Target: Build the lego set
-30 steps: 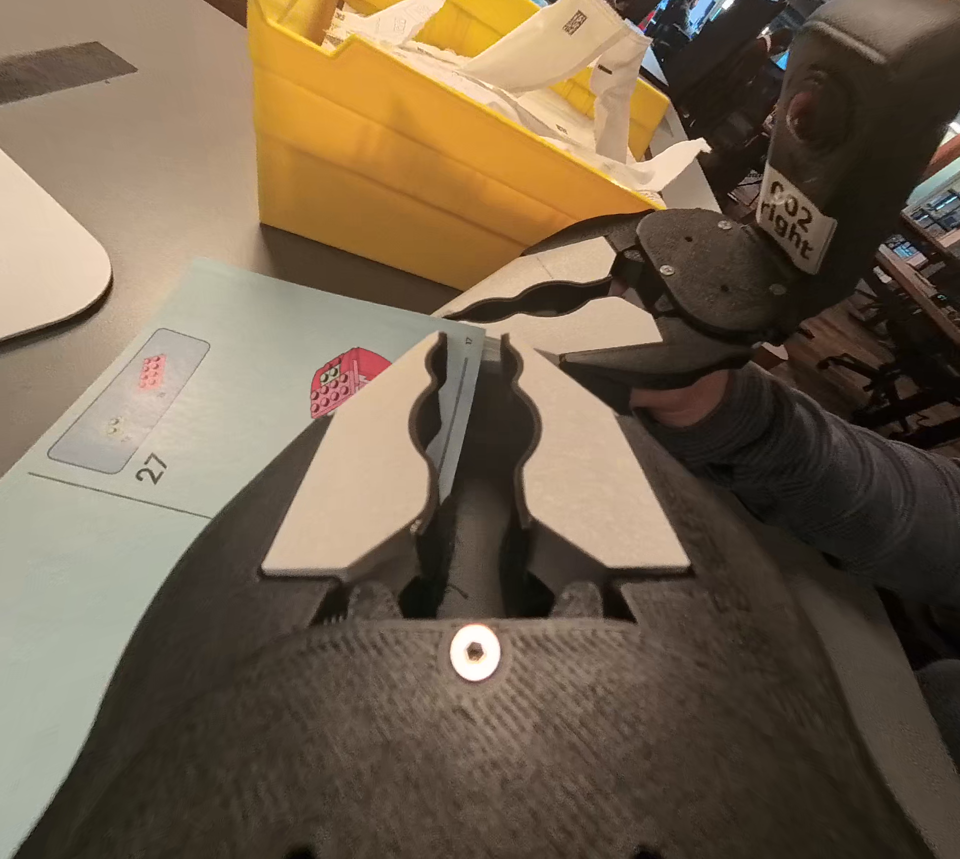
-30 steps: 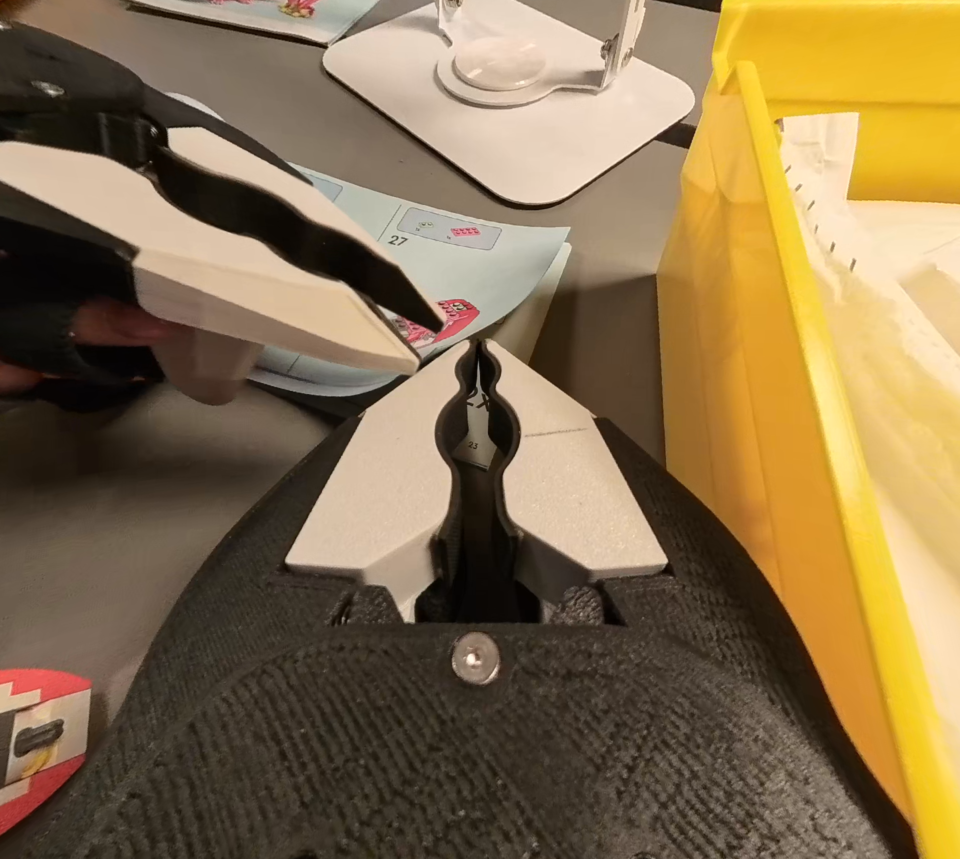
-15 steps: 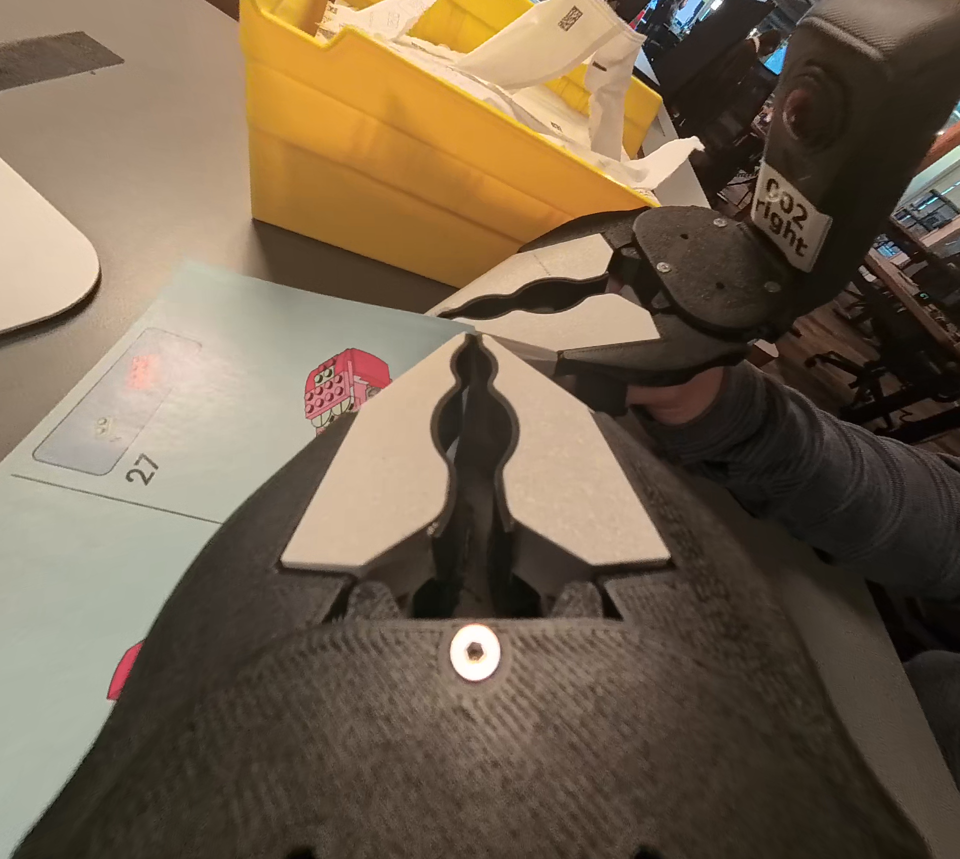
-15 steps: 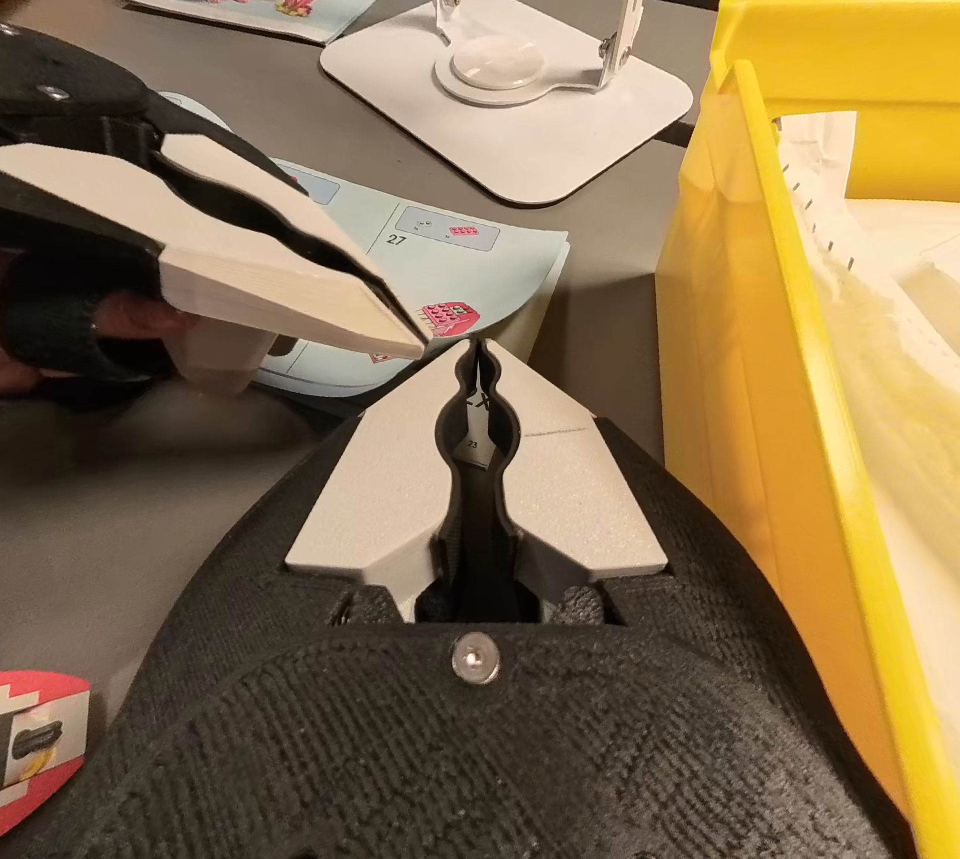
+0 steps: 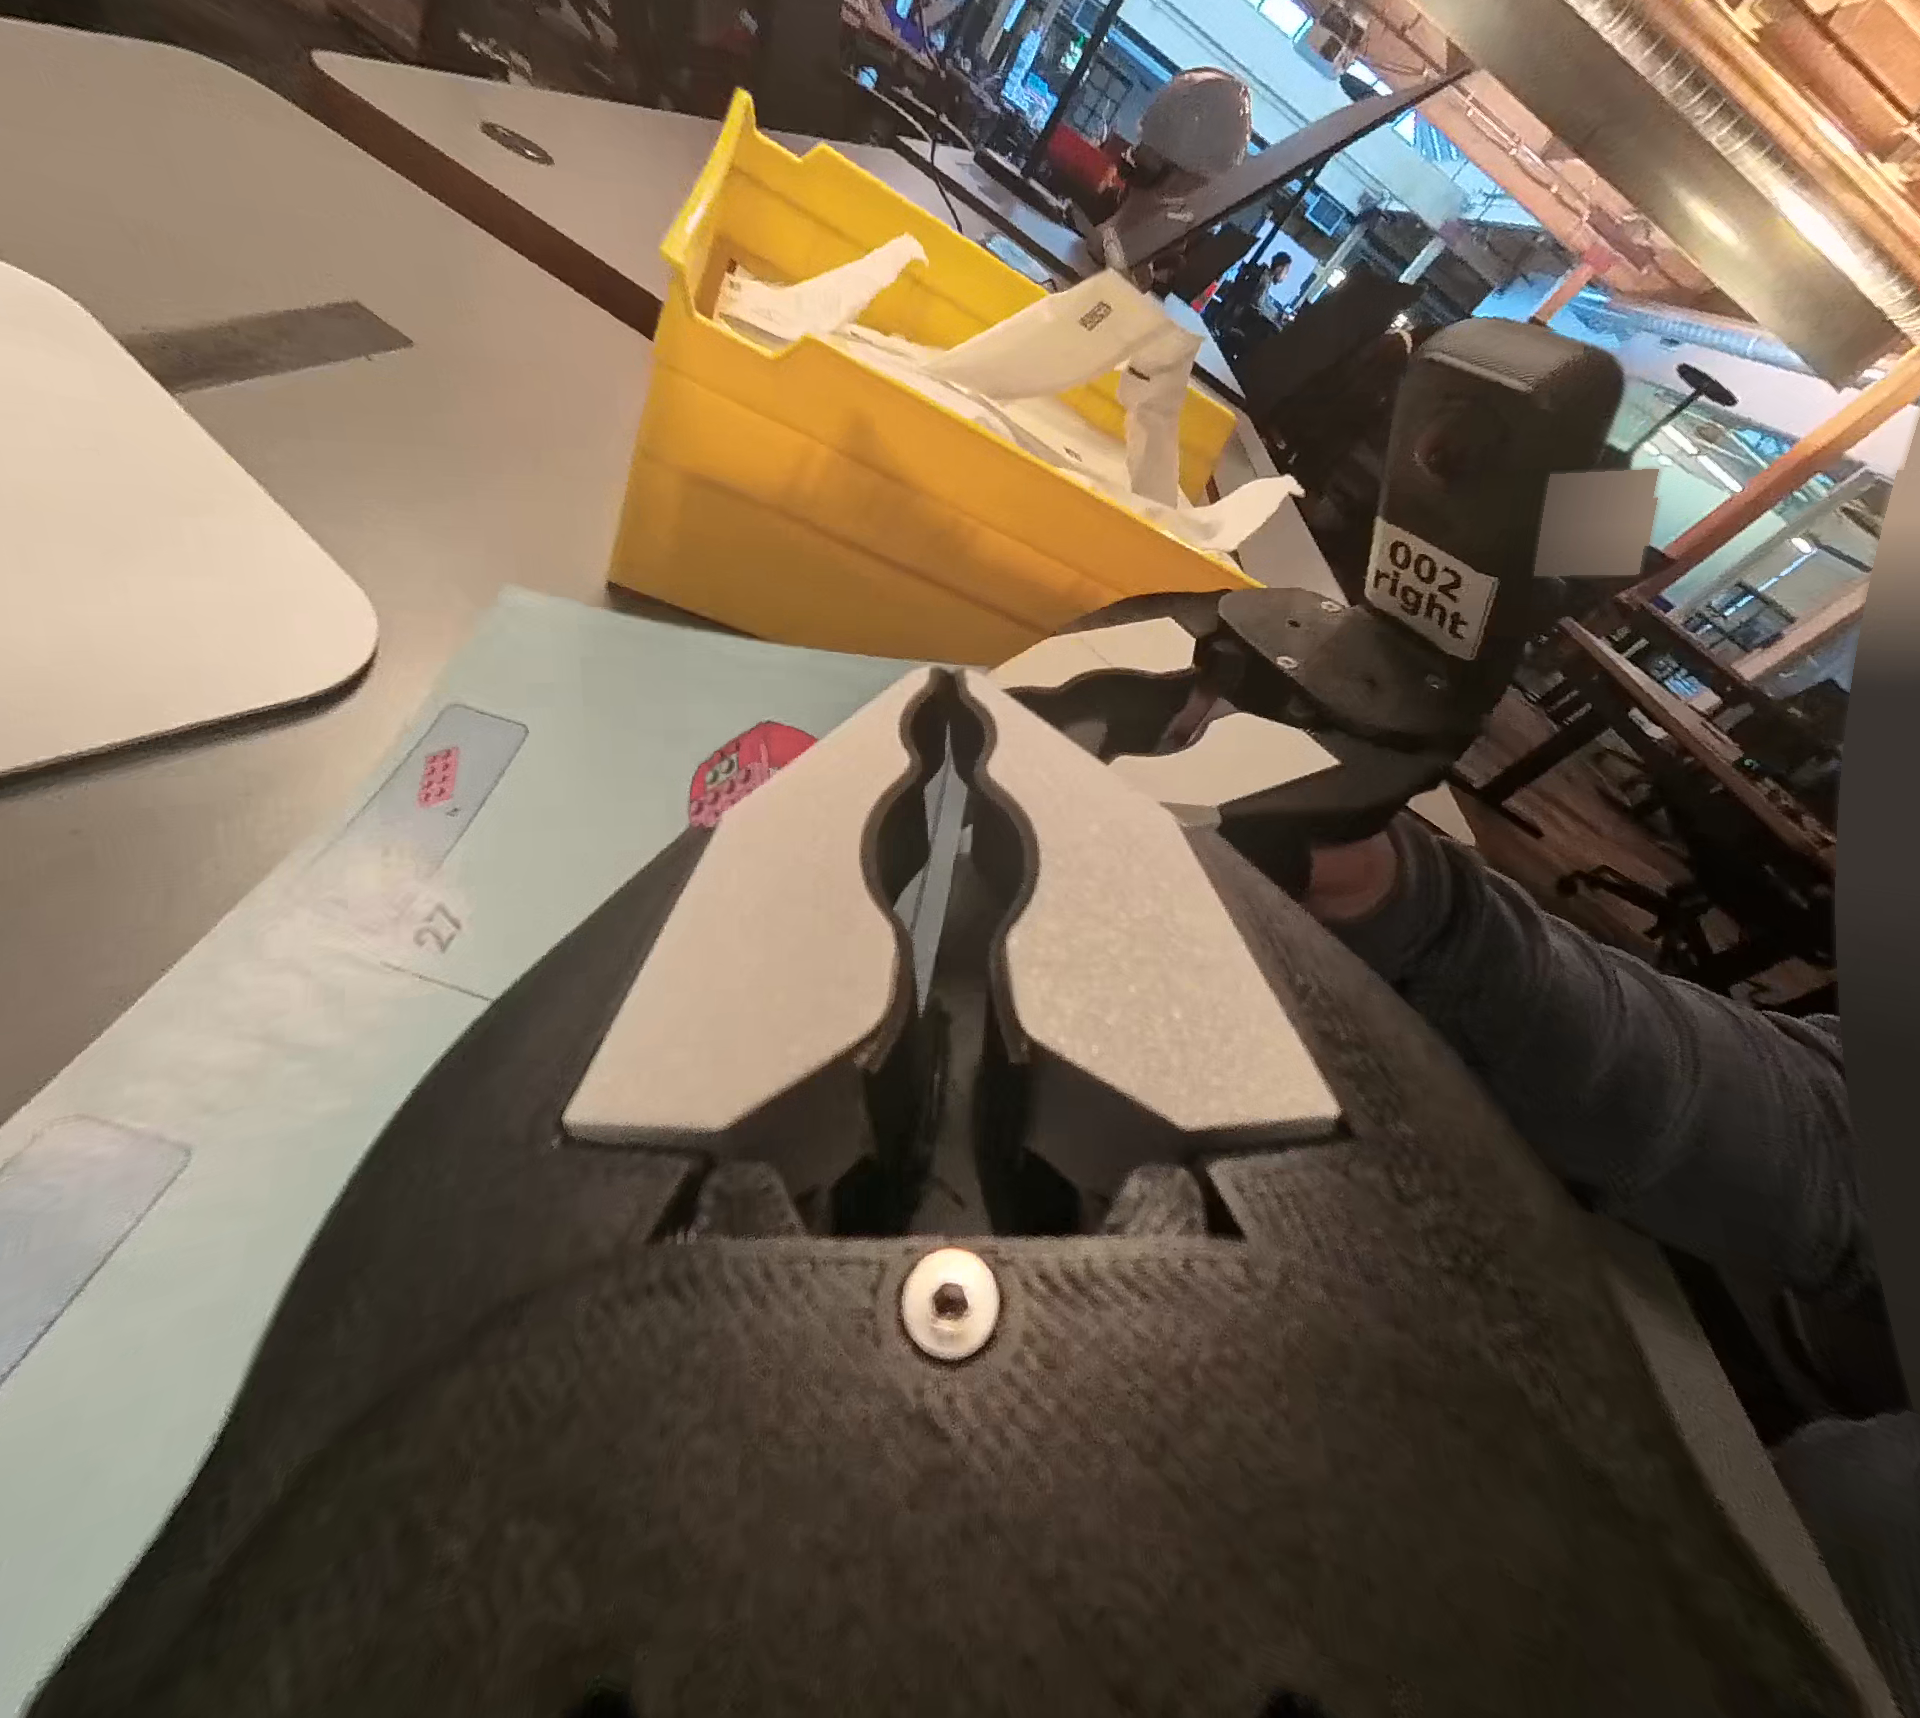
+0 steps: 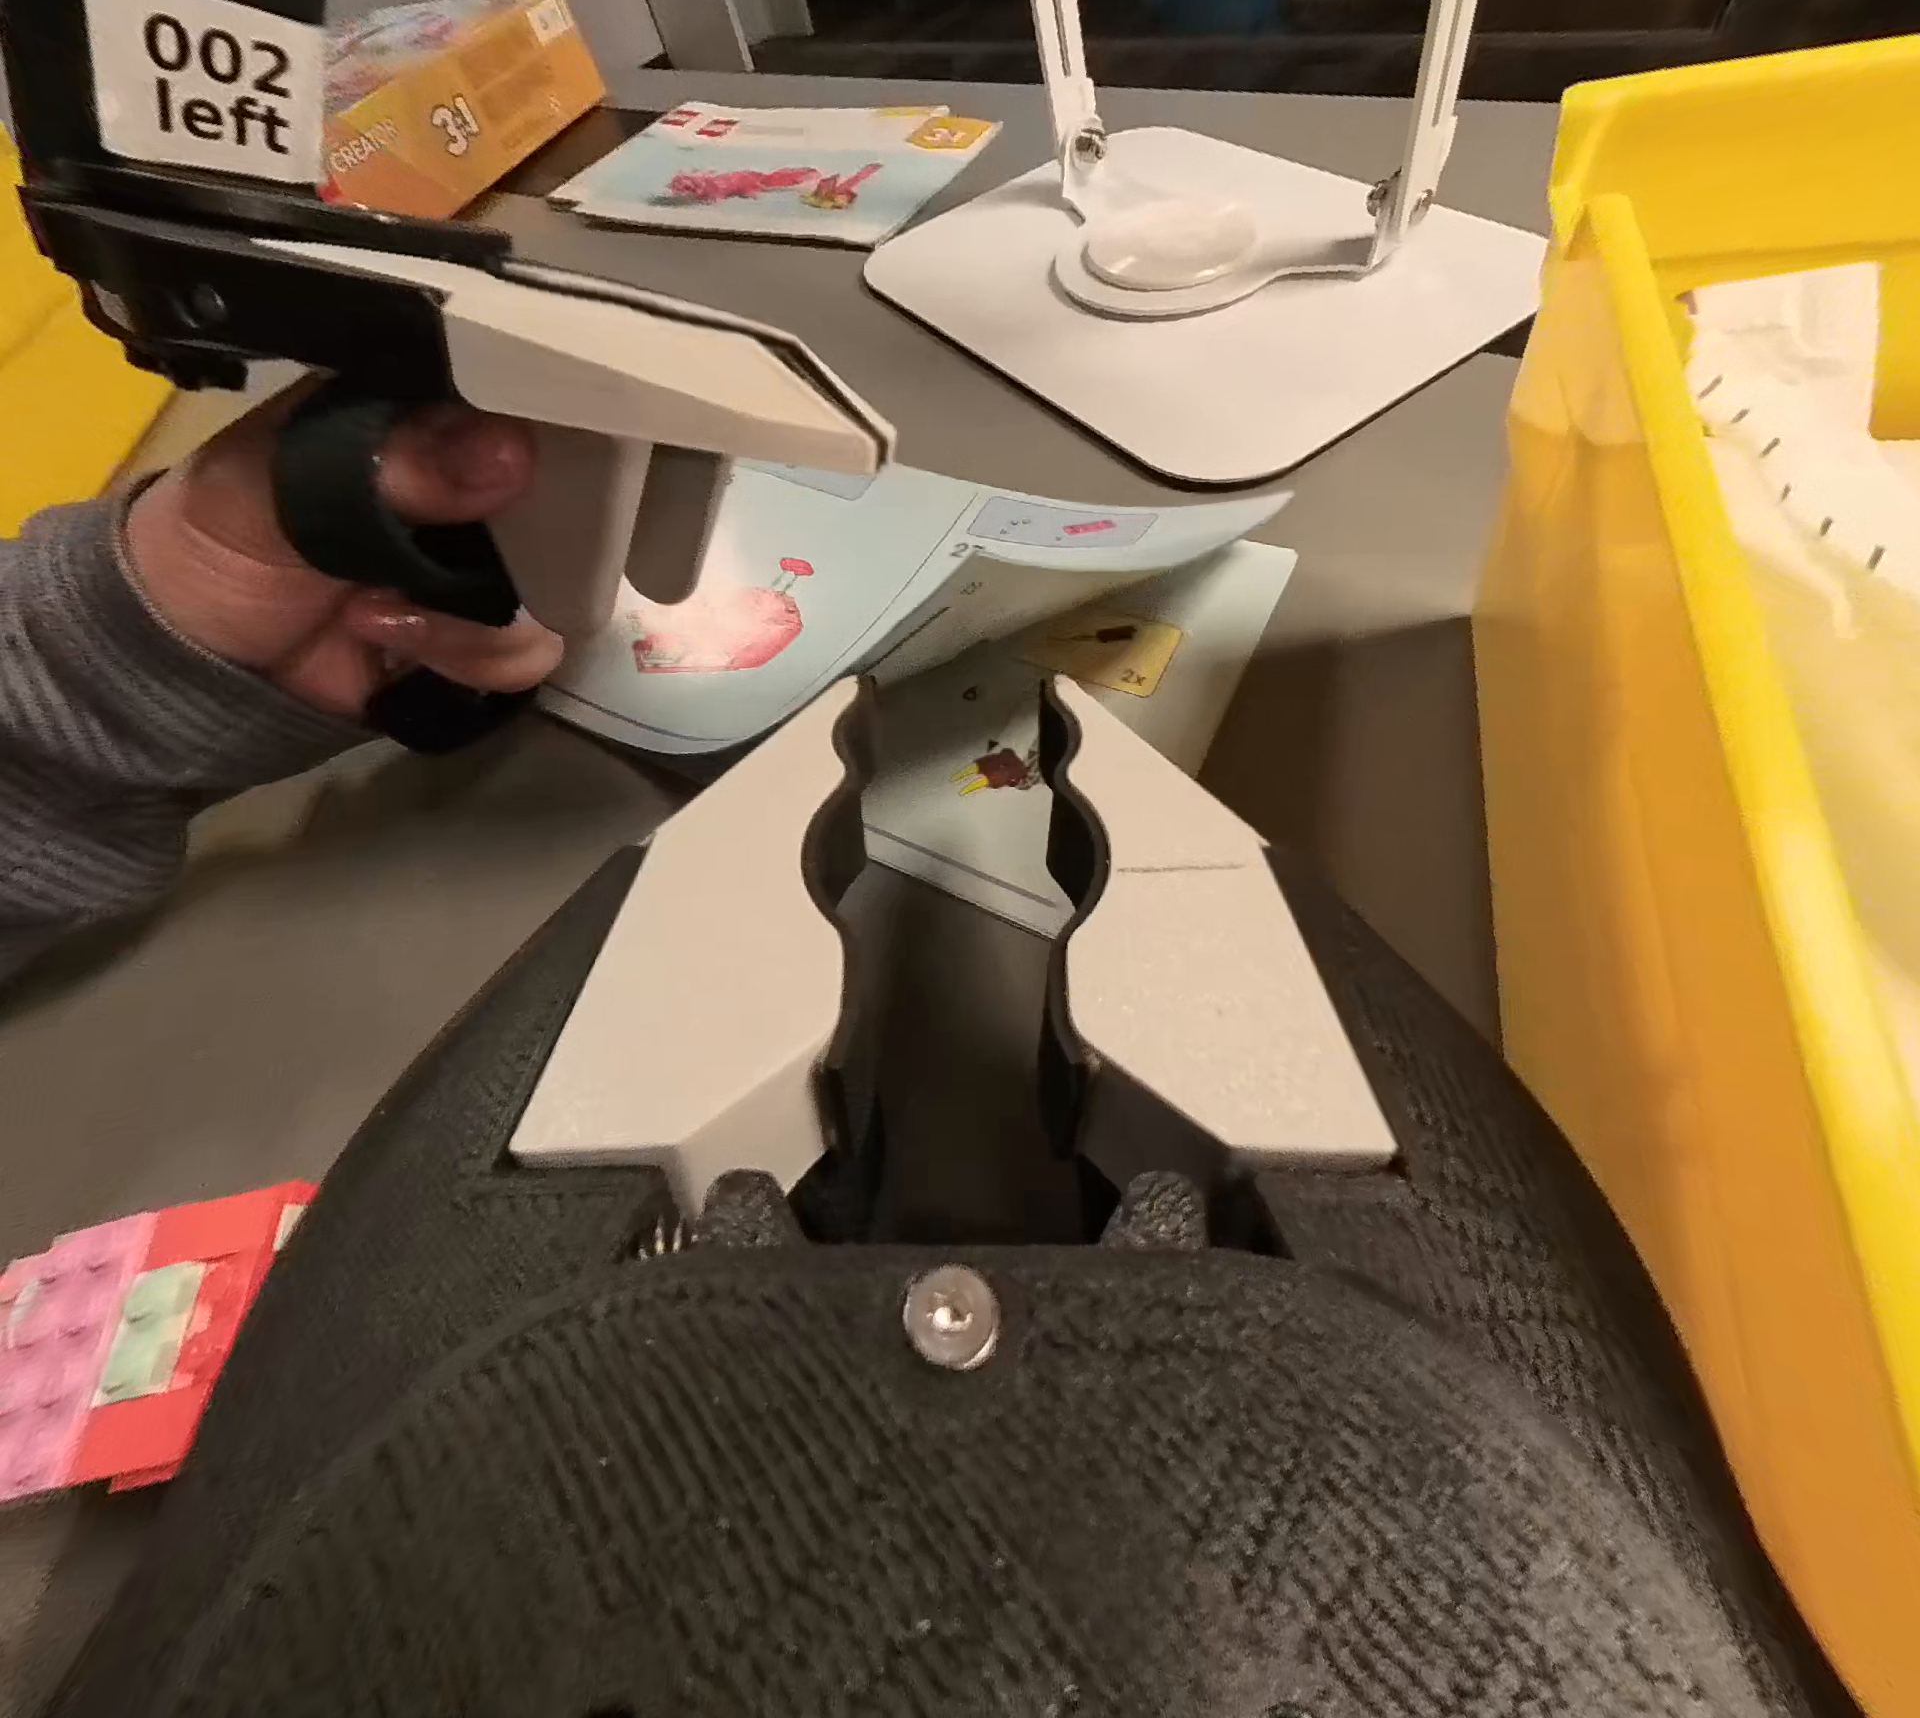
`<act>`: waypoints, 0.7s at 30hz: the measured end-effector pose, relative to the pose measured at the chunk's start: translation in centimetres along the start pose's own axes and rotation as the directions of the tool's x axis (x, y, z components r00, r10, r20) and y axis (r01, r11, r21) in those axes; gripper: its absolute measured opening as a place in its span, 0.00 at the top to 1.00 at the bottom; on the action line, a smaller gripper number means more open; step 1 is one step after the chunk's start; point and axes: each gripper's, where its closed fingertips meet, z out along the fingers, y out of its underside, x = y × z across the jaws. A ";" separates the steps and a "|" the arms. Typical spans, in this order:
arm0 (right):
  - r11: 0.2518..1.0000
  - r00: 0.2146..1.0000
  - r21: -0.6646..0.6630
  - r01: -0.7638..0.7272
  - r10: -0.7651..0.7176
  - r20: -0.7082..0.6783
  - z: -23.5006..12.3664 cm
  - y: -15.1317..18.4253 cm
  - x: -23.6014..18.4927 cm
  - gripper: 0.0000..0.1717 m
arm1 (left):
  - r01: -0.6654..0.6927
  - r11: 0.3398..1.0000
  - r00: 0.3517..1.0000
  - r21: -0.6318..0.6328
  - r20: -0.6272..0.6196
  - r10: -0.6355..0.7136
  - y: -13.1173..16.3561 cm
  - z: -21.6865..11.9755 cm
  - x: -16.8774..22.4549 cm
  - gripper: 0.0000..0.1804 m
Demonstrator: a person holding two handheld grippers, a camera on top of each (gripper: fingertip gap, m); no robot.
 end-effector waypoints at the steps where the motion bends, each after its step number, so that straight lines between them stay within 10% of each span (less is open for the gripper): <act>1: 1.000 1.000 -0.001 -0.001 0.001 -0.005 0.0 0.0 0.1 0.82 | -0.005 1.000 1.000 0.003 0.002 0.005 -0.1 -0.1 0.0 1.00; 11: 1.000 1.000 -0.009 0.003 -0.003 0.025 0.1 0.1 -0.4 0.82 | -0.036 0.997 0.999 -0.061 0.035 0.038 1.1 1.2 0.1 0.87; 21: 1.000 1.000 -0.011 0.004 -0.004 0.029 0.1 0.1 -0.4 0.83 | -0.015 0.997 1.000 -0.074 0.015 0.017 1.6 1.5 0.2 1.00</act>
